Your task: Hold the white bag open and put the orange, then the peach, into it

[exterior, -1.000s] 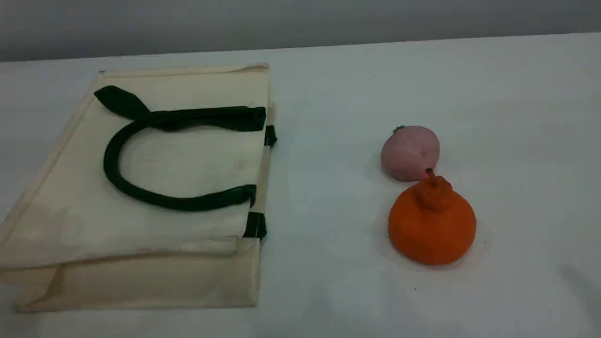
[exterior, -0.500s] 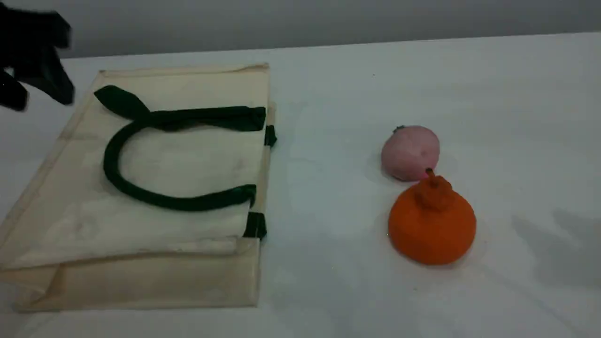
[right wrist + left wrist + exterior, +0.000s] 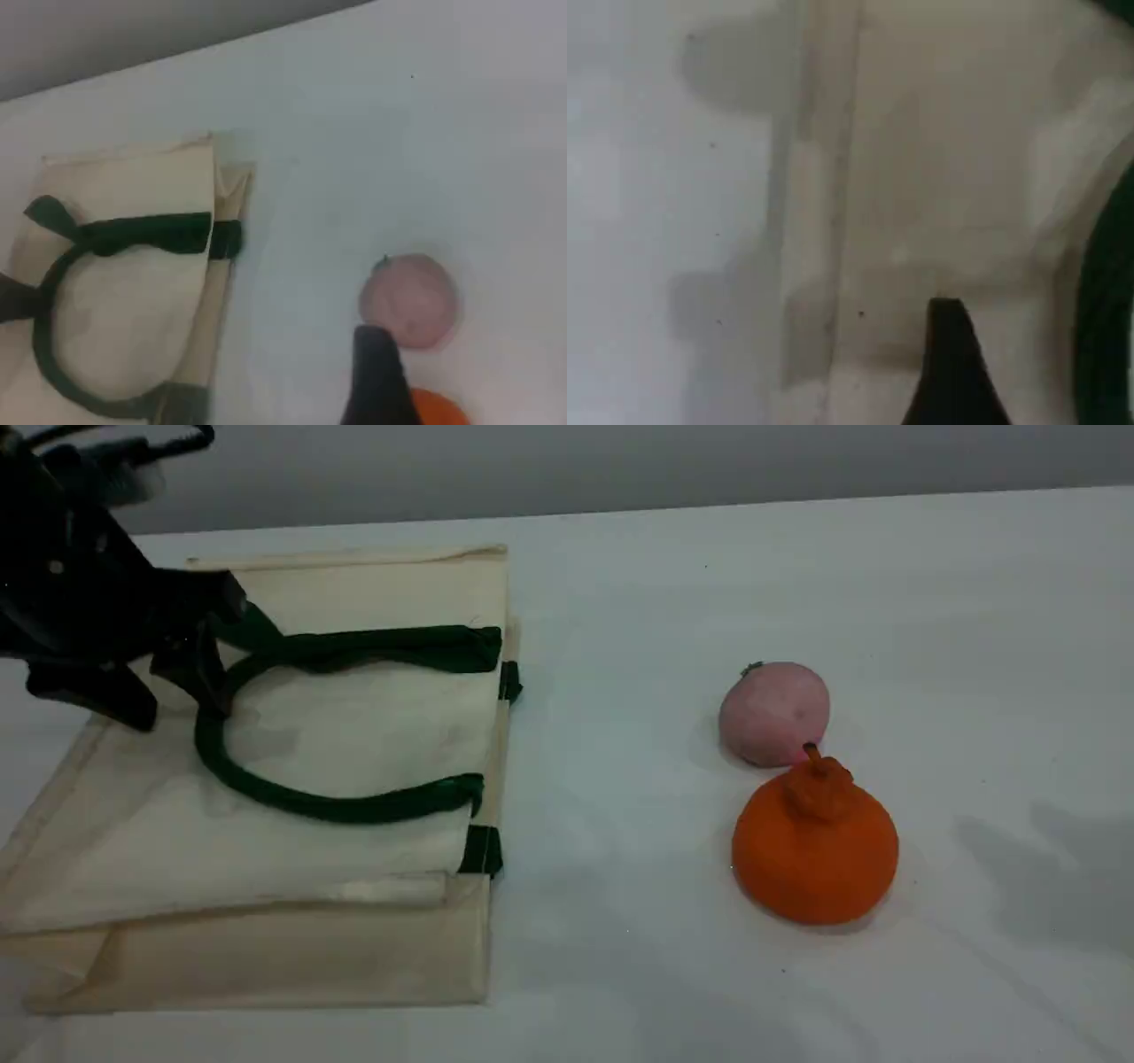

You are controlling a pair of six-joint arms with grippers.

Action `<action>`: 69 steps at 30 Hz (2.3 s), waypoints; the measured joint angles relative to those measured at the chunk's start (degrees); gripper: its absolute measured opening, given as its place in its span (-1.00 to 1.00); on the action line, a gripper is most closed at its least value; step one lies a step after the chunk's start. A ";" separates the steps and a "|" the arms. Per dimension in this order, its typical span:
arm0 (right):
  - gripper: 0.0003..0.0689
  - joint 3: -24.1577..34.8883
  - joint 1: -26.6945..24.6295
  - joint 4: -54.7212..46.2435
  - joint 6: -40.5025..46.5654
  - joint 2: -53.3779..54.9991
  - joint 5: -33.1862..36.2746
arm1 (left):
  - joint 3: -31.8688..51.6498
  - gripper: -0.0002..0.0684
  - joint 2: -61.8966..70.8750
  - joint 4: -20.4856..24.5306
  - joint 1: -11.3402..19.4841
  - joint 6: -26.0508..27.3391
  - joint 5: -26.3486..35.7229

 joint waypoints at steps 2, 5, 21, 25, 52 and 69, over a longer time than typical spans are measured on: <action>0.23 0.00 0.00 0.00 0.00 0.00 -0.06 | 0.00 0.25 0.83 -1.15 0.00 1.34 -0.48; 0.23 0.00 0.00 0.00 -0.22 -0.05 -0.06 | 0.00 0.25 2.20 -4.01 0.00 4.27 -1.51; 0.23 0.00 0.00 0.00 -0.22 -0.05 -0.16 | 0.05 -0.62 6.89 -6.04 0.00 7.19 -2.84; 0.23 0.00 0.00 0.20 -0.22 -0.05 -0.16 | -1.18 -0.81 5.40 -6.04 0.00 7.19 -2.52; 0.23 0.00 20.65 0.54 -2.73 22.82 -10.63 | -23.09 -0.81 -23.18 -29.25 -0.10 26.38 35.19; 0.23 0.00 20.62 1.68 -6.36 30.03 -16.34 | -23.09 -0.81 -28.86 -27.81 -4.03 26.30 40.22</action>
